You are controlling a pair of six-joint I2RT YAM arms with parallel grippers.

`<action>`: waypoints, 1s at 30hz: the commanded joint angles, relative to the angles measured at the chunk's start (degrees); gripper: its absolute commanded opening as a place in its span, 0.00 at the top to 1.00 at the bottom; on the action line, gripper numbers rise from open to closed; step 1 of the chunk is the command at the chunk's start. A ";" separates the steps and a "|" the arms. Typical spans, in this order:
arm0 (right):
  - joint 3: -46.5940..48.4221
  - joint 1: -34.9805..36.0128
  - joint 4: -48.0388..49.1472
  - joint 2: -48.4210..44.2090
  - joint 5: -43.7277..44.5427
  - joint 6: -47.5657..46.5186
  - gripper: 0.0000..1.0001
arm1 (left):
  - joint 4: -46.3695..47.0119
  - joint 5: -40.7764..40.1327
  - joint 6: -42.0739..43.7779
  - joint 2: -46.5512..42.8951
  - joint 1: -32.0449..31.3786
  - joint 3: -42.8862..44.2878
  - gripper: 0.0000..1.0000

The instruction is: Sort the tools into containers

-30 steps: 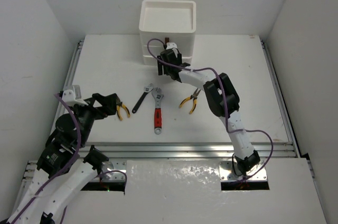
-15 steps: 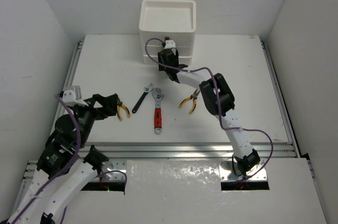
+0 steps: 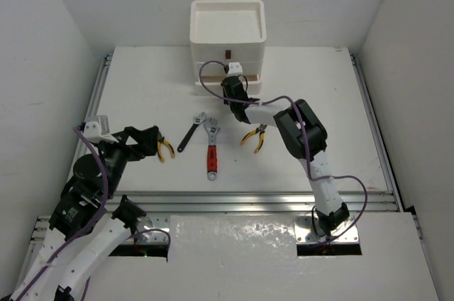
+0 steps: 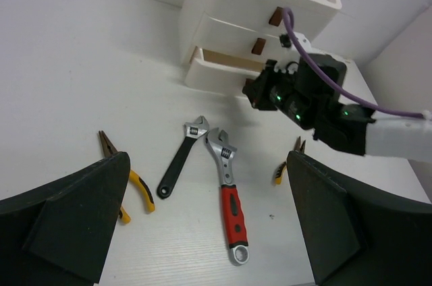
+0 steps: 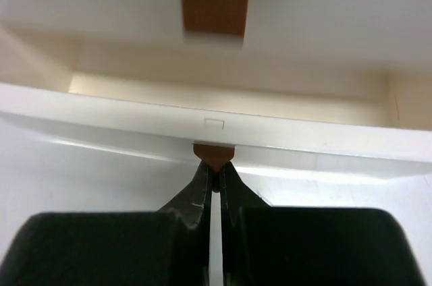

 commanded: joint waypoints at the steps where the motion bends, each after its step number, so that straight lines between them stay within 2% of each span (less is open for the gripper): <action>1: -12.90 2.14 2.78 -8.71 3.35 4.29 1.00 | 2.20 0.24 0.74 -0.73 0.79 -0.18 0.00; 4: -22.06 4.16 4.28 -15.04 2.13 8.35 1.00 | 2.02 -0.19 0.65 -0.90 0.79 -0.09 0.00; 6: -24.81 5.22 3.85 -18.03 -0.49 9.23 0.88 | 2.02 -0.28 0.56 -0.90 0.79 -0.09 0.00; 8: -25.09 5.83 1.84 -20.22 -0.87 9.67 0.84 | 1.93 -0.37 0.56 -0.73 0.79 -0.09 0.00; 9: -25.26 6.01 1.22 -20.93 -1.65 9.68 0.74 | 1.93 -0.29 0.56 -0.64 0.79 -0.09 0.00; 10: -24.92 6.19 -0.79 -21.72 -3.40 9.85 0.57 | 1.93 -0.37 0.56 -0.64 0.79 -0.09 0.00; 11: -24.48 6.28 -2.38 -22.60 -3.33 10.37 0.11 | 1.93 -0.46 0.56 -0.73 0.79 -0.09 0.00; 12: -24.30 6.45 -3.96 -24.44 -3.50 10.99 0.01 | 1.76 -0.63 0.47 -0.64 0.79 -0.09 0.00; 15: -24.12 6.45 -13.51 -28.83 -3.33 13.62 0.01 | 1.67 -1.07 0.38 -0.90 0.79 -0.09 0.00; 17: -24.82 6.37 -18.46 -31.48 -0.10 15.47 0.01 | 1.58 -1.25 0.21 -1.08 0.79 -0.09 0.00; 22: -29.74 6.45 -32.35 -38.25 3.79 24.26 0.01 | 1.49 -1.43 0.21 -0.91 0.79 -0.09 0.00; 25: -29.66 6.19 -39.55 -37.91 8.27 29.88 0.01 | 1.49 -1.51 0.12 -0.47 0.79 -0.09 0.00; 27: -27.30 5.32 -44.20 -34.50 8.71 32.87 0.01 | 1.32 -1.78 -0.06 -0.20 0.79 0.00 0.00; 30: -25.97 4.18 -43.97 -31.76 8.80 34.37 0.01 | 1.14 -2.04 -0.14 0.06 0.79 0.00 0.00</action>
